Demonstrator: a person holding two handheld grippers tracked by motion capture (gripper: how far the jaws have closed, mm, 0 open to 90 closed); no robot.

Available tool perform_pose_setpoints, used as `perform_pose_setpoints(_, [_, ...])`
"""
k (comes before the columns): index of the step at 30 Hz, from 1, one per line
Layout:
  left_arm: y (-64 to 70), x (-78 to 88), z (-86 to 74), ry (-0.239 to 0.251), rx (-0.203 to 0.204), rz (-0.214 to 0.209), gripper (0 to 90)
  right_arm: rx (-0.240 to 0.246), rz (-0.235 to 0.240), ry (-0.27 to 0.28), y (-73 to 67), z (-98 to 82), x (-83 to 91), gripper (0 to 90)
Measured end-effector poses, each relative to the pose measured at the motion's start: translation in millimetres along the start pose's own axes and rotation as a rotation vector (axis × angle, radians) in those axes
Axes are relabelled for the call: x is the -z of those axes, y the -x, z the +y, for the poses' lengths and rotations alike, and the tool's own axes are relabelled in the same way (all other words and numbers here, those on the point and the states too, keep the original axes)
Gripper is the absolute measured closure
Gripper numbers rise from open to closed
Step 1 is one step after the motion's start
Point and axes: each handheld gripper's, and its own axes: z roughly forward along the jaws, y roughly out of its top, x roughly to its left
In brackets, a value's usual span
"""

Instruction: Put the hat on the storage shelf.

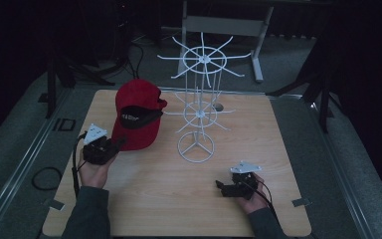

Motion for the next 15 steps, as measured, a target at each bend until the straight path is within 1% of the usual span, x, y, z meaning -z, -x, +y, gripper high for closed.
perform_pose_setpoints(6, [1.0,2.7,3.2,0.017,0.001,-0.001,85.7,0.0,0.0,0.0,0.0,0.0,0.0,16.3])
perform_pose_setpoints(7, [1.8,3.8,4.1,0.027,0.005,0.0,85.7,0.0,0.0,0.0,0.0,0.0,0.0,16.3])
perform_pose_setpoints(9, [2.3,4.9,5.3,0.033,0.005,0.001,85.7,0.0,0.0,0.0,0.0,0.0,0.0,16.3])
perform_pose_setpoints(15, [4.4,7.2,8.3,0.049,-0.003,0.004,85.9,0.002,-0.001,0.001,0.1,0.0,-0.1,16.3])
